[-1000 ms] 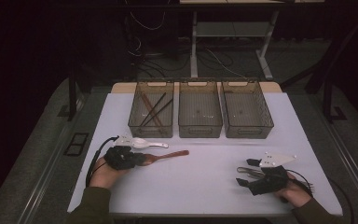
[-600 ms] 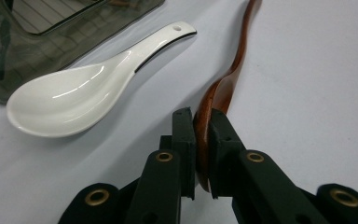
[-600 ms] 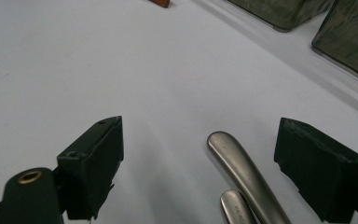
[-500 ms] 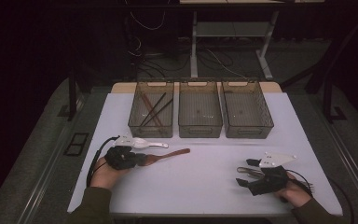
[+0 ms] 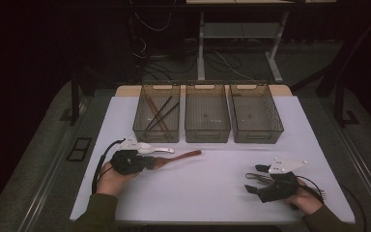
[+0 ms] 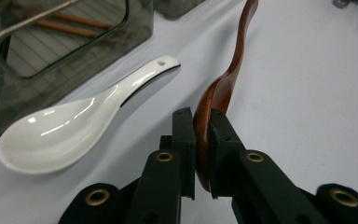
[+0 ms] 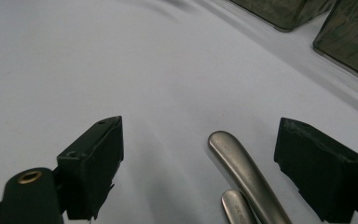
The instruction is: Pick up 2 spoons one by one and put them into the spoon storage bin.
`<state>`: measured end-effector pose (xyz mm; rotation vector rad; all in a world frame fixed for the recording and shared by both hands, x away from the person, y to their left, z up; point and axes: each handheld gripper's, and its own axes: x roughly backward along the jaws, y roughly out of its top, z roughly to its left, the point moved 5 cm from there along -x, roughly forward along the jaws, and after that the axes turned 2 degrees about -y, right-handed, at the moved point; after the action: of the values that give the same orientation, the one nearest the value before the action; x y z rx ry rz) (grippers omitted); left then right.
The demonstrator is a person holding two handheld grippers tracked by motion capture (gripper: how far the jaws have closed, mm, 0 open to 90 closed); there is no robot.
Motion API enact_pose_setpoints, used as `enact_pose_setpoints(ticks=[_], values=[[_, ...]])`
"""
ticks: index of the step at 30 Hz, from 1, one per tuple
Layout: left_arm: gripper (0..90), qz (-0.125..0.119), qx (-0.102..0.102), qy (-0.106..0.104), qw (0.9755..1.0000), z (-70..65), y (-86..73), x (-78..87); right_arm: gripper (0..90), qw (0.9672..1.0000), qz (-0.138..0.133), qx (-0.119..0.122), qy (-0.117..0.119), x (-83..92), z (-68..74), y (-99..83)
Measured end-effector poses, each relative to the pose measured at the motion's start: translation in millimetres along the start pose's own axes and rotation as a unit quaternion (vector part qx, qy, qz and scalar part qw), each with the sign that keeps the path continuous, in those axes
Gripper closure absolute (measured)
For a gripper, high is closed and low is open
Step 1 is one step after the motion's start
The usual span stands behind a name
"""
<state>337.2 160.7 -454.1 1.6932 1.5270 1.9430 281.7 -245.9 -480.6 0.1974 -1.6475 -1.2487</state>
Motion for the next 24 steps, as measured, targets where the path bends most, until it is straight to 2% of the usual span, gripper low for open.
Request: enact_pose_setpoints(ticks=[3,10,13,24], values=[[82.3,-0.007,-0.007,0.0,1.0,-2.0,3.9,-0.9,15.6,1.0,0.002,0.001,0.001,-0.2,0.3,-0.1],[82.3,-0.013,-0.006,0.003,0.9999,-7.6,11.5,-3.4,15.6,1.0,0.003,0.001,0.002,-0.5,0.7,-0.3],[82.3,-0.02,0.003,0.002,0.9998,-9.1,14.9,-4.1,15.6,1.0,0.003,0.002,0.002,-0.9,1.1,-0.2],[82.3,-0.042,0.016,0.009,0.999,-11.6,31.1,-6.6,15.6,1.0,0.004,0.002,0.001,-1.7,1.0,-0.5]])
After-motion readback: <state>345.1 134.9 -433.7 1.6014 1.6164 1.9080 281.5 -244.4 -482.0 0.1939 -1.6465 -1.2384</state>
